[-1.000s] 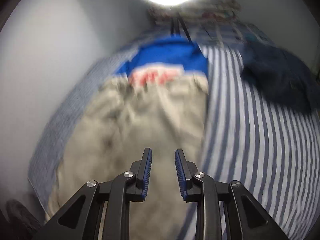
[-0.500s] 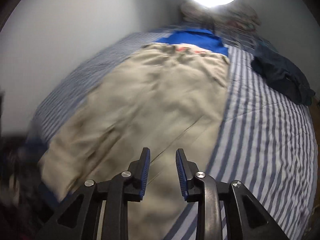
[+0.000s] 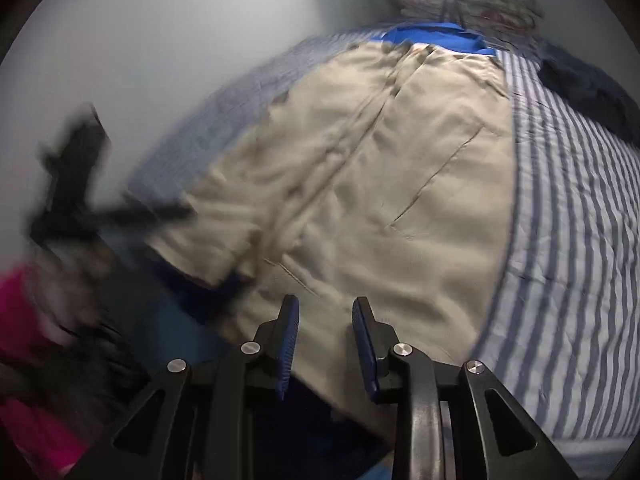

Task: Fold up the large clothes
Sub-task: 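Grasp the beige hem with both tools side by side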

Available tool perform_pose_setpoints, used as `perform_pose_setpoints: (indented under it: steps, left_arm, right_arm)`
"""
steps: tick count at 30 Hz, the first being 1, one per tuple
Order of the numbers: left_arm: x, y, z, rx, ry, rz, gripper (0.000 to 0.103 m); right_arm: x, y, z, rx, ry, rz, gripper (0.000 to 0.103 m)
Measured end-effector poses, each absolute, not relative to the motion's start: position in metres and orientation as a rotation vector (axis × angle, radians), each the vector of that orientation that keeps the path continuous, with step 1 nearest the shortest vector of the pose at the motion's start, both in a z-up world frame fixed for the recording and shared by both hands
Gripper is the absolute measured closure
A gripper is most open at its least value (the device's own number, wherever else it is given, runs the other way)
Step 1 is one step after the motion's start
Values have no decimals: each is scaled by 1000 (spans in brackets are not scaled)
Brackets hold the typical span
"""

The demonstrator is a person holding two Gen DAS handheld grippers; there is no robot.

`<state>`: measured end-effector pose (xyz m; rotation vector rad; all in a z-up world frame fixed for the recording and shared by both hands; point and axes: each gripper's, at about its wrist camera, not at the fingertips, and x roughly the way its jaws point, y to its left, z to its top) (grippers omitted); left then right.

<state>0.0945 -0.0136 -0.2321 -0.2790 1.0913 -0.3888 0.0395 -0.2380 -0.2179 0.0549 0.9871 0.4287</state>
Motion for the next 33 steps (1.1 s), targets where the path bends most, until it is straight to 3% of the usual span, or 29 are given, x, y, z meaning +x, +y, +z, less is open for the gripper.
perform_pose_setpoints:
  steps: [1, 2, 3, 4, 11, 14, 15, 16, 19, 22, 26, 33]
  left_arm:
    - [94, -12, -233, -295, 1095, -392, 54]
    - [95, -9, -235, -318, 1102, -395, 54]
    - [96, -7, -237, -341, 1108, -396, 54]
    - [95, -6, -237, -356, 1111, -397, 54]
    - [90, -1, -240, -397, 1127, -436, 54]
    - [89, -4, -238, -372, 1127, -441, 56]
    - [89, -6, -237, -356, 1129, -444, 58]
    - [91, -8, -236, -345, 1129, -444, 58]
    - [92, -8, -235, -349, 1137, -452, 58]
    - [97, -6, -239, -393, 1162, -456, 58]
    - [95, -7, -240, -415, 1170, -440, 58]
    - [96, -9, -223, -425, 1166, -441, 76]
  right_arm:
    - [38, -250, -210, 74, 971, 402, 50]
    - [35, -260, -206, 89, 958, 367, 42]
    - [33, -270, -204, 111, 951, 337, 36]
    - [34, -283, -205, 150, 957, 310, 36]
    - [41, -329, -253, 442, 1065, 349, 42]
    - [49, -328, -263, 472, 1071, 394, 53]
    - [50, -323, -262, 431, 1076, 404, 66]
    - [50, -319, -261, 407, 1091, 411, 69]
    - [53, -316, -259, 392, 1097, 431, 70]
    - [58, -321, -264, 483, 1108, 479, 55]
    - [61, -319, -271, 508, 1140, 511, 54]
    - [71, -321, -270, 558, 1168, 515, 76]
